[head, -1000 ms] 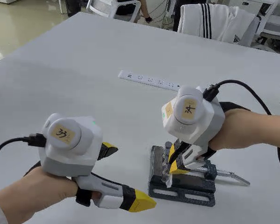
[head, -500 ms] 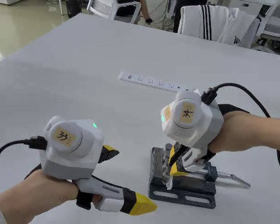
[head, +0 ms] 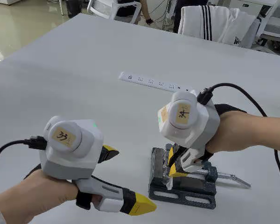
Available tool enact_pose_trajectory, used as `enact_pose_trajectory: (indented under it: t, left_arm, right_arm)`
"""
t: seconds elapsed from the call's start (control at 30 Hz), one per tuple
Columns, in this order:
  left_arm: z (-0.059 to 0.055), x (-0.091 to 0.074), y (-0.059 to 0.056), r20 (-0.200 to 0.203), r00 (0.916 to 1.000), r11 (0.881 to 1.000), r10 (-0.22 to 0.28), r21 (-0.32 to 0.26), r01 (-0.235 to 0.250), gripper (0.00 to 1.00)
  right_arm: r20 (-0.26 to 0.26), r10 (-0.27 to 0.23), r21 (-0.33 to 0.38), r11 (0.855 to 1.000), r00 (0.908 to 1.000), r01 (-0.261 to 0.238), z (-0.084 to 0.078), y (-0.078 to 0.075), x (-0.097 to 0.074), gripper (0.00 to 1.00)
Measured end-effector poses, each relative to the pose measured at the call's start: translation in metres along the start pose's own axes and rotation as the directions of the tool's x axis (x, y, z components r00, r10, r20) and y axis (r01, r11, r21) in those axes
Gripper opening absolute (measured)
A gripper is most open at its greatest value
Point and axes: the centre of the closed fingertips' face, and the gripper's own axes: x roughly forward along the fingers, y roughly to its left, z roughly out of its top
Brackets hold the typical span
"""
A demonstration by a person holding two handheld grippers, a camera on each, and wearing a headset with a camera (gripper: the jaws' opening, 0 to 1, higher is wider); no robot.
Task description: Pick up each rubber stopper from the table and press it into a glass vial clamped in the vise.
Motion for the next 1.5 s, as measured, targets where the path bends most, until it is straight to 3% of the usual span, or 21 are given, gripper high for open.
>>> enact_pose_trajectory:
  t: [0.4, 1.5]
  left_arm:
    - [0.0004, 0.0012, -0.0016, 0.002, 1.0, 1.0, -0.004, -0.003, 0.004, 0.93]
    - [-0.0015, 0.002, -0.0028, 0.0, 0.9999, 1.0, -0.01, -0.014, 0.01, 0.92]
  right_arm:
    - [-0.001, -0.008, 0.033, 0.999, 1.0, 0.008, -0.0036, -0.0002, -0.0015, 0.05]
    - [-0.02, -0.007, 0.017, 1.0, 0.9998, 0.007, -0.0026, -0.0003, -0.0035, 0.05]
